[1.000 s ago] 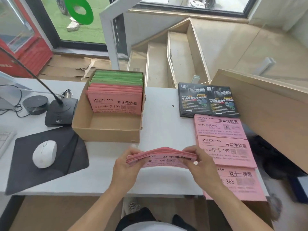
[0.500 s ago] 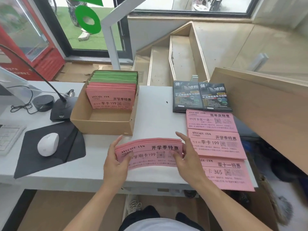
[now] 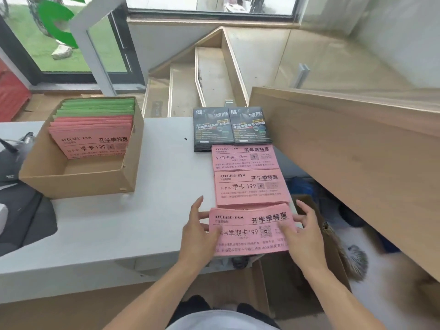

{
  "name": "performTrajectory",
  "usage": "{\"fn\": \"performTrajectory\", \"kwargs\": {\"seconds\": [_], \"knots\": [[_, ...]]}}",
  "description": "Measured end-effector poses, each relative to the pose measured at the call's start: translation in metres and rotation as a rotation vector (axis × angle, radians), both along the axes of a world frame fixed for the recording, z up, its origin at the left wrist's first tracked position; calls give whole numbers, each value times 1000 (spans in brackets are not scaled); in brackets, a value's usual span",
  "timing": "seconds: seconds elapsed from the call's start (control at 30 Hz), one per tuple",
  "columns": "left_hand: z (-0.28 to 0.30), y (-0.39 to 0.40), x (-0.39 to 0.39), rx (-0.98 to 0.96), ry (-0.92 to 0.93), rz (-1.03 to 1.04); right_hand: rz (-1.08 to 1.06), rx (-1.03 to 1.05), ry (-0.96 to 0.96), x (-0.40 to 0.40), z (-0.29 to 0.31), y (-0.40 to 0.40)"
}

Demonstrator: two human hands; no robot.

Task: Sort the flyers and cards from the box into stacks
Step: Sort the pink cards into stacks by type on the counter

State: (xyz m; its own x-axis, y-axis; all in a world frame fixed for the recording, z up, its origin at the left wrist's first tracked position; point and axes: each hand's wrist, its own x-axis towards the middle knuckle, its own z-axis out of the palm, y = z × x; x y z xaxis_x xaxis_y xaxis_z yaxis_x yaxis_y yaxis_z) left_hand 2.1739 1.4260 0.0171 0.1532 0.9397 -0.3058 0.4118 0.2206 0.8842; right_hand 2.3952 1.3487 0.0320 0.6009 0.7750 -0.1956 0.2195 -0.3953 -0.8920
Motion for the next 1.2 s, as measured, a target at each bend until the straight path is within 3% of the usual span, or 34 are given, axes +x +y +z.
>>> {"fn": "performTrajectory", "kwargs": {"seconds": [0.3,0.4,0.57,0.77,1.2], "knots": [[-14,-4,15,40,112,18,48,-83,-163,28,-22,3],[-18,-19,15,67,162,-71,174,-191,-330,35,-27,-5],[-27,-35,31,77,210,-238,437,-342,-432,28,-36,-15],[-25,-26,44,174,224,-219,378,-304,-510,37,-36,-4],[-24,-28,38,157,181,-214,435,-346,-549,41,-30,4]]}}
